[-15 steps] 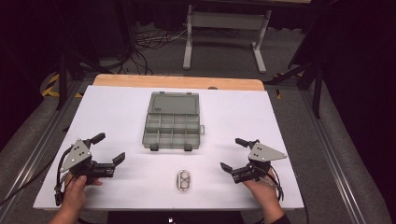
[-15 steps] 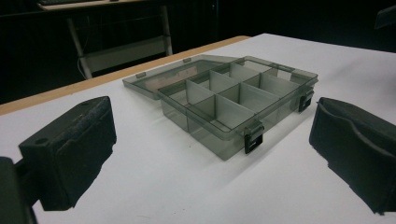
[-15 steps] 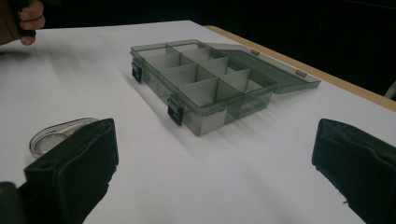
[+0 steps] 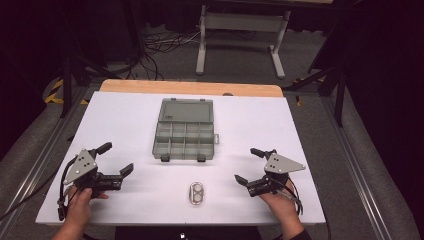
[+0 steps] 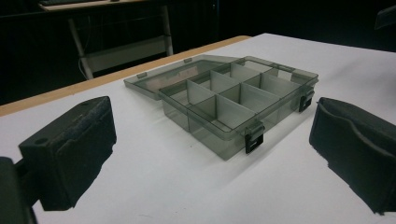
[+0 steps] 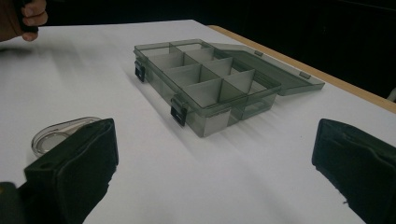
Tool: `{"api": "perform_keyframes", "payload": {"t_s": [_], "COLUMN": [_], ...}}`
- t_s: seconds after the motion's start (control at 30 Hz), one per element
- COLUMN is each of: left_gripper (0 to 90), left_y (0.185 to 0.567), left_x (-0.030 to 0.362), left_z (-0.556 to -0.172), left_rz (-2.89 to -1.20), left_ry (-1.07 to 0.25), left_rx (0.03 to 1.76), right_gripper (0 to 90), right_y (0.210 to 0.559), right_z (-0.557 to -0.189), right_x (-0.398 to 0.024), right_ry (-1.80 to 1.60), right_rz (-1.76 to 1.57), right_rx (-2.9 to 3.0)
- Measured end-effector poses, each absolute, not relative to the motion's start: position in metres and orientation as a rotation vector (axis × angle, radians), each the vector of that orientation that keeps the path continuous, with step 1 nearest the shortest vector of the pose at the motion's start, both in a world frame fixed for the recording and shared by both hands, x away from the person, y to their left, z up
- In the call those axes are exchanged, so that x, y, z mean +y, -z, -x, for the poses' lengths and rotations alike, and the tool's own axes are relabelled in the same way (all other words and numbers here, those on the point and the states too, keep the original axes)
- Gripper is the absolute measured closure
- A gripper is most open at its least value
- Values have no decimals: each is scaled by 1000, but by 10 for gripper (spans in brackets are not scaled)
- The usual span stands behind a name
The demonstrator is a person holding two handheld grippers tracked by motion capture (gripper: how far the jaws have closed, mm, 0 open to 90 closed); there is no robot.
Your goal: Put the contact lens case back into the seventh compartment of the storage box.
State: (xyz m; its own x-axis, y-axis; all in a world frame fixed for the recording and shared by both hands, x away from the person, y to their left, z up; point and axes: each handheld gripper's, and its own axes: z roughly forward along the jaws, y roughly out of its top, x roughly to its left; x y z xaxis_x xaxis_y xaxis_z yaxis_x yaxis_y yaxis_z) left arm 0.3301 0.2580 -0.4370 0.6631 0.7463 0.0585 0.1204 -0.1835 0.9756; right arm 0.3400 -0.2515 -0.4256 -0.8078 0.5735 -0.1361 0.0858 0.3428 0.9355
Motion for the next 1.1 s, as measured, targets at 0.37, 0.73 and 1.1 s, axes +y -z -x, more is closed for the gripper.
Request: {"api": "perform_keyframes", "payload": {"t_s": [0.37,0.73,1.1], "left_gripper": [12,11,11], "left_y": [436,435,435], "left_x": [261,263,262], "left_z": [-330,-330,-329], "left_rz": [-1694,-1679,-1681], "left_ry": [-633,-617,-623], "left_rx": [699,696,696], "right_gripper": [14,11,16], "right_y": [423,416,406], "right_z": [-345,-354,-364], "right_x": [-245,-220,-194], "right_ry": [-1473,-1483,-1503], "right_rz": [-583,-522,-428], "right_rx": [2207,2288,2339]}}
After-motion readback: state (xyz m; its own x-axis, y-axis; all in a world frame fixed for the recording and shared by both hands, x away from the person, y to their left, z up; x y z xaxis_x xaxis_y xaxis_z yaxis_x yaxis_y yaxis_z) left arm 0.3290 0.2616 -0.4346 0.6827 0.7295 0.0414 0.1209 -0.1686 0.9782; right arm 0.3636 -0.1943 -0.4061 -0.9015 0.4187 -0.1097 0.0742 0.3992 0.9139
